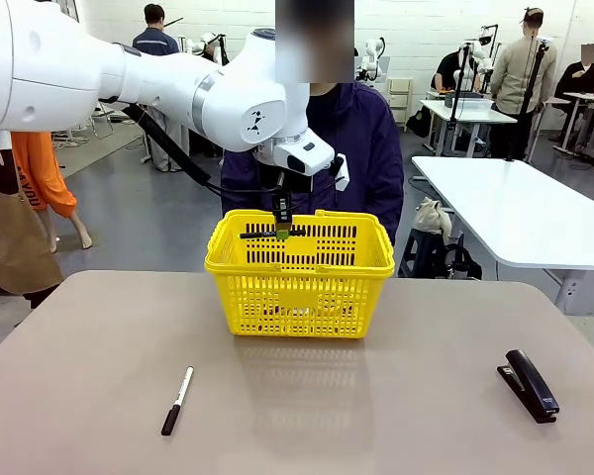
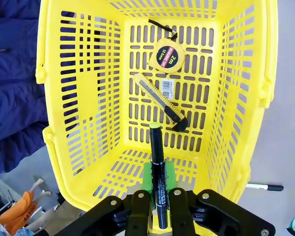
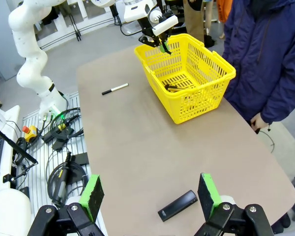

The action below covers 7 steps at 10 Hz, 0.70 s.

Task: Place the items the person wants into the basket.
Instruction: Pick up the item the person points to and place it in the Market Basket.

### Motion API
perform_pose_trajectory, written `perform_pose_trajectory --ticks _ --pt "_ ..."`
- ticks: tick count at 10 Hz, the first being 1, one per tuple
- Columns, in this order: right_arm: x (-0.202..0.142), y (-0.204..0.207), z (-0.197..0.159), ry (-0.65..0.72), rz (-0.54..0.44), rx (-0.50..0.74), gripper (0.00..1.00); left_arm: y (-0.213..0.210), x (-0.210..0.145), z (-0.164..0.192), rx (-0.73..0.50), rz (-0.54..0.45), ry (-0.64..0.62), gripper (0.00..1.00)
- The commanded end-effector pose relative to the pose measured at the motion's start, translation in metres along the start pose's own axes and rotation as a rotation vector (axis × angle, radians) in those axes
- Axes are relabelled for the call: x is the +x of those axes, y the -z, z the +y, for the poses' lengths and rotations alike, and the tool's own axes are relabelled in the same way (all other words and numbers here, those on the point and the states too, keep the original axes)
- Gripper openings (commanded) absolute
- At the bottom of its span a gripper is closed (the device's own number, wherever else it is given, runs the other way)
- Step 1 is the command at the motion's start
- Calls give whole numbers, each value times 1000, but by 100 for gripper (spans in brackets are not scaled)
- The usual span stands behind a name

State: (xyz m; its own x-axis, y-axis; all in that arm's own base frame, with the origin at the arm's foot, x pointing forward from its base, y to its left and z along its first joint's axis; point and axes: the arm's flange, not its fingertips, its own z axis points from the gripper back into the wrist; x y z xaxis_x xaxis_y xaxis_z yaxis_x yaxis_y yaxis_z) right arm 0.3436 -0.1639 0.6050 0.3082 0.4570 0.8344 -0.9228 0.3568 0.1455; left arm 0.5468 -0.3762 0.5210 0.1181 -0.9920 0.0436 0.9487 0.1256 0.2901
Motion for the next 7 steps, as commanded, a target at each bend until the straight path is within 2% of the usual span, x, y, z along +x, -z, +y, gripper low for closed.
perform_pose_trajectory --ticks 1,2,4,7 --pt "-1 -1 -1 -10 -8 10 100 9 -1 10 -14 17 26 11" --pt "-1 -1 -1 -10 -8 10 100 15 0 20 -17 9 50 11" --pt "-1 -1 -1 -10 -8 10 100 30 4 15 -18 -3 69 11" --pt "-1 -1 -1 -10 -8 10 100 58 2 25 -163 -32 54 11"
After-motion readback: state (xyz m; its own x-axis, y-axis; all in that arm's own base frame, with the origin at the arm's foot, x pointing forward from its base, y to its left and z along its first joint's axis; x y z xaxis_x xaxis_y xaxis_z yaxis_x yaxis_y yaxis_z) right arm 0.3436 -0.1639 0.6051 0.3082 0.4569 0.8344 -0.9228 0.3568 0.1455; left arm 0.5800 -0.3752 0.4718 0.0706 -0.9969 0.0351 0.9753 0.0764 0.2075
